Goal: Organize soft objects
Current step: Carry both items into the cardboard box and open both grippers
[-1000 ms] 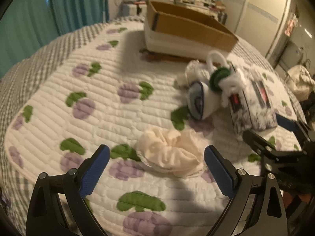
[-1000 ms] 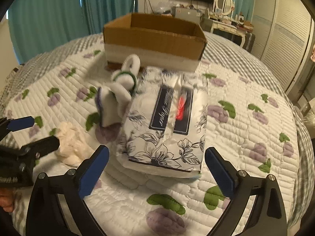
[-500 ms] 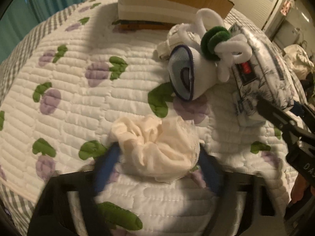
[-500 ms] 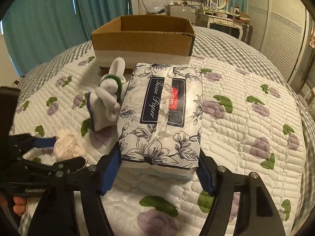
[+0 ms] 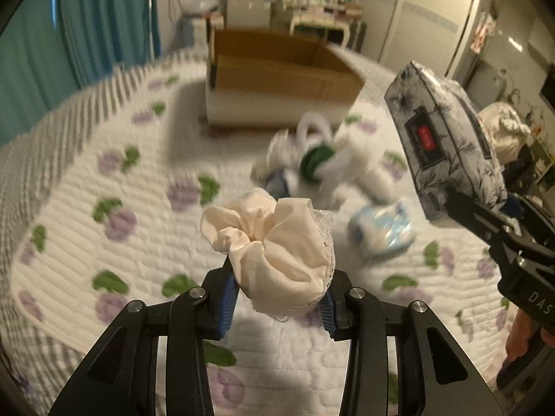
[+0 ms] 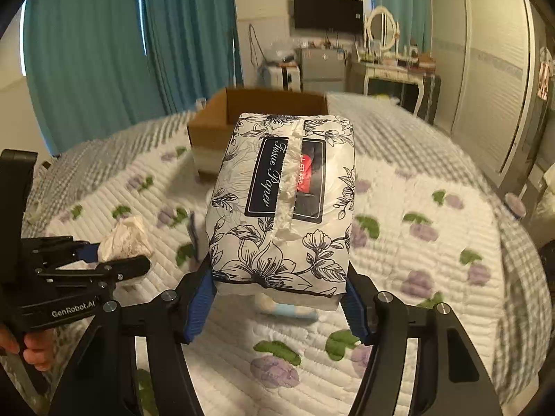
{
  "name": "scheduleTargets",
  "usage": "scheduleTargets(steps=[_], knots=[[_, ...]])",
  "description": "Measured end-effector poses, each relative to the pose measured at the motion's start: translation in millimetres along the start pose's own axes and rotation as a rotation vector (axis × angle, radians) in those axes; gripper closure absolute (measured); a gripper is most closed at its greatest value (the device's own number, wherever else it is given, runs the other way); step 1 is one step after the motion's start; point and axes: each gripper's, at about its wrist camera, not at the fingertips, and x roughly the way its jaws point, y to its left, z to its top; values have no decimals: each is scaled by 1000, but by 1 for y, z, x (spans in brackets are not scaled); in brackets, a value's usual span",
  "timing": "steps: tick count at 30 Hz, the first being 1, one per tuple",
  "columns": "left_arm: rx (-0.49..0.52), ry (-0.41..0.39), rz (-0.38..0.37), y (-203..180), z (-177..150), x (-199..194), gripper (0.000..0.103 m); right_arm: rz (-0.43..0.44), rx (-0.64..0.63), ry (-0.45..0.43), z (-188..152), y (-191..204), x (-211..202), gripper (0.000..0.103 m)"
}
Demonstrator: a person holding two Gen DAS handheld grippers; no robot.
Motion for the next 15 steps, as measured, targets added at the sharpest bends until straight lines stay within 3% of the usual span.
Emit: scheduleTargets(steps=[8,15], knots=[[42,-186,15,-15,72,-31,64,15,-39,-157,72,-10,-33,39],[89,-263,40,-9,156,1,64,100,-54,-207,156,-17,22,39]])
